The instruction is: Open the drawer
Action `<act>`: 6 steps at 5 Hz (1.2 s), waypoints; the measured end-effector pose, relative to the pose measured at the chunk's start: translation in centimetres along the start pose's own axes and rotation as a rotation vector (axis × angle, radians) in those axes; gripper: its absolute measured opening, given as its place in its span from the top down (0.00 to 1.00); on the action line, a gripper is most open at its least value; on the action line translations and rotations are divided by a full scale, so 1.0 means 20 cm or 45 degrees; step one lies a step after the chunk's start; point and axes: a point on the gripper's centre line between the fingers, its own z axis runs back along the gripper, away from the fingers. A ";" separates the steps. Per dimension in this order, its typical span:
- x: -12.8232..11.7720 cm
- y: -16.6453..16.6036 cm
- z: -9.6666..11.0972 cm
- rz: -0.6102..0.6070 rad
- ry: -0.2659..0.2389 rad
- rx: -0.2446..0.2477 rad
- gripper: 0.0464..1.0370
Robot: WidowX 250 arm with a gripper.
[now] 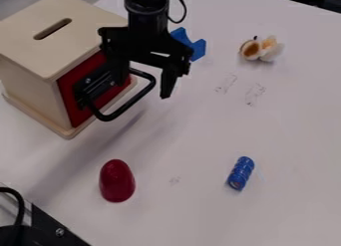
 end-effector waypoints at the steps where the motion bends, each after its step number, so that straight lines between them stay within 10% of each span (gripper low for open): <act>1: 0.01 0.02 -0.08 -0.052 0.032 0.011 0.04; 5: 0.10 -0.04 -0.26 -0.276 0.093 -0.059 0.07; 6: 0.11 -0.04 -0.26 -0.282 0.083 -0.069 0.34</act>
